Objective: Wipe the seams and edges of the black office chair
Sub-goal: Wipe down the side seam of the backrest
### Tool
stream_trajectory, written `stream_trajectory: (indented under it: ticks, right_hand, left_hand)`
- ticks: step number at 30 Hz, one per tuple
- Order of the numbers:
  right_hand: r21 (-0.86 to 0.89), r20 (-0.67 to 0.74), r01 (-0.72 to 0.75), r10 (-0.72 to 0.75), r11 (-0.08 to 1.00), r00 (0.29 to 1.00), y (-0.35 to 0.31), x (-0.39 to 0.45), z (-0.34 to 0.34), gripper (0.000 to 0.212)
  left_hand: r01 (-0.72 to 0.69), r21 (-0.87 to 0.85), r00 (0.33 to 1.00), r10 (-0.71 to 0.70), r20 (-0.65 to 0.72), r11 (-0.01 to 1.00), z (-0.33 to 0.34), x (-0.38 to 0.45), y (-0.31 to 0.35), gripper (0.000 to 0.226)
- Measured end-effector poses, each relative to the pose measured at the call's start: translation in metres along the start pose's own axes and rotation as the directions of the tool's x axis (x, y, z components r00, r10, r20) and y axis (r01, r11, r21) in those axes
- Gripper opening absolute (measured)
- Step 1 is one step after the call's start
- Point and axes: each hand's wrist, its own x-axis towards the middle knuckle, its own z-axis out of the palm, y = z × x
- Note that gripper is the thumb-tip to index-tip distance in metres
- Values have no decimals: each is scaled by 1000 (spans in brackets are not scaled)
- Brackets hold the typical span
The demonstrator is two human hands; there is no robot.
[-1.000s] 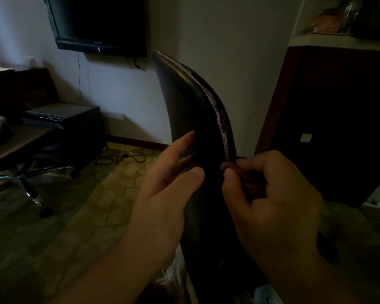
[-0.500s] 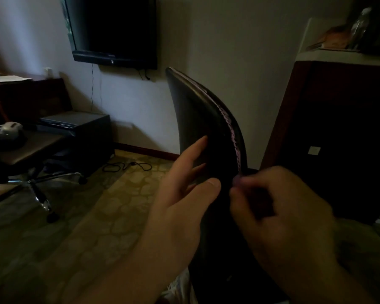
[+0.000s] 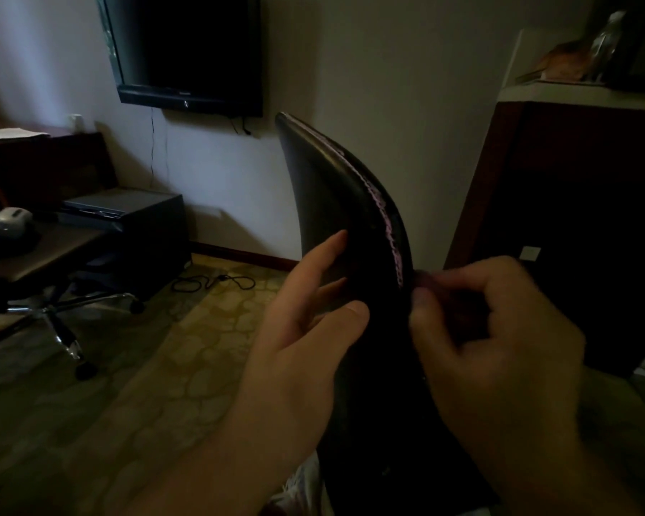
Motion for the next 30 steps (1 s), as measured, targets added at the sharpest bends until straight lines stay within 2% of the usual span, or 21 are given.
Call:
stream_trajectory:
  ticks: [3, 7, 11, 15, 19, 23, 27, 30]
  right_hand:
    - [-2, 76, 120, -120, 993, 990, -6, -8, 6, 16]
    - [72, -5, -27, 27, 997, 1000, 2, -1, 0, 17]
    - [40, 85, 98, -101, 994, 991, -1, -4, 0, 19]
    - [95, 9, -2, 1, 996, 1000, 3, 3, -4, 18]
    - [10, 88, 168, -168, 986, 982, -2, 2, -5, 16]
    - [69, -17, 72, -71, 995, 997, 3, 10, -8, 13]
    - [-14, 88, 217, -215, 976, 973, 0, 8, -5, 17]
    - [47, 11, 102, -103, 994, 995, 2, 14, -8, 14]
  left_hand:
    - [-4, -10, 1000, 4, -30, 1000, 1, 0, 1, 53]
    - [-1, -67, 999, -1, -38, 998, 7, 3, 3, 59]
    - [-11, -52, 999, 8, -52, 999, 9, 1, 4, 59]
    - [-7, -23, 999, 6, -40, 1000, 11, 2, 4, 52]
    - [-6, -23, 998, 5, -59, 1000, 12, 0, 3, 54]
    - [4, -78, 996, -11, -84, 997, 16, 4, 5, 56]
    - [5, -84, 994, -14, -109, 996, 17, 9, 5, 53]
    - [10, -103, 996, -20, -90, 995, 16, 9, 5, 56]
